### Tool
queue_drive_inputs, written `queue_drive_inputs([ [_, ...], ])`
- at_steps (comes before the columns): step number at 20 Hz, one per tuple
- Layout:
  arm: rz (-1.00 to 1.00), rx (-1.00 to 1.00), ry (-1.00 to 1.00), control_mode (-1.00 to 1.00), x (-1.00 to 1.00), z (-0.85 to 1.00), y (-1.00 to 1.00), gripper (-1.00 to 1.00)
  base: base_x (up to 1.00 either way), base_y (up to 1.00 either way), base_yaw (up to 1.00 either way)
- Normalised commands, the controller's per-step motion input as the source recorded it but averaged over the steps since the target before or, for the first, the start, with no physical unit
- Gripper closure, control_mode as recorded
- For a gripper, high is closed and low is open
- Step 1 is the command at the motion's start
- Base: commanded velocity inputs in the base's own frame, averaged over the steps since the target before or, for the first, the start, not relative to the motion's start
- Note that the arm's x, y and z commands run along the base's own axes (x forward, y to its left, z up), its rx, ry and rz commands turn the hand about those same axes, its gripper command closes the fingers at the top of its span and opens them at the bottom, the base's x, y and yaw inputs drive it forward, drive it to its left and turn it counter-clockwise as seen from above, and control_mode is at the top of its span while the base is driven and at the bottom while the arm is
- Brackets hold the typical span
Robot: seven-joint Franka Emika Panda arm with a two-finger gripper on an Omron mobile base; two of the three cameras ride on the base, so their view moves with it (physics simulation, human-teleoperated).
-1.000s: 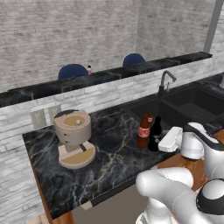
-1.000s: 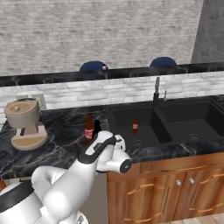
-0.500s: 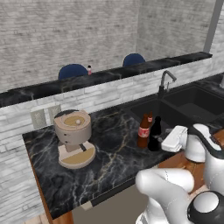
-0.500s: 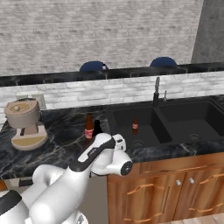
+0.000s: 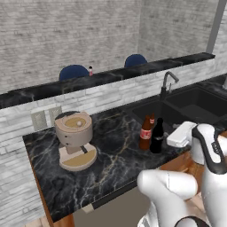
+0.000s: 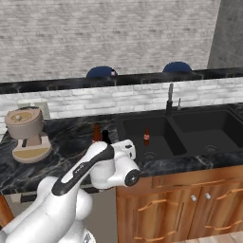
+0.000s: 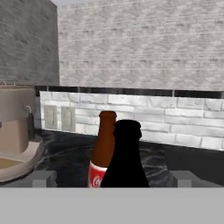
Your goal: Place the large bottle from the dining counter next to the other large bottle outside the sink, and place the small bottle from the dining counter next to the other small bottle inside the sink.
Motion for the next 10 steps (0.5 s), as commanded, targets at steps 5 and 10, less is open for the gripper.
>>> queue_drive_inputs([
  [5, -0.16, 0.03, 0.04, -1.00, -0.25, 0.47, 0.02, -1.00, 0.00, 0.00, 0.00],
  [10, -0.18, 0.02, 0.00, -1.00, -0.38, 0.41, 0.02, -1.00, 0.00, 0.00, 0.00],
])
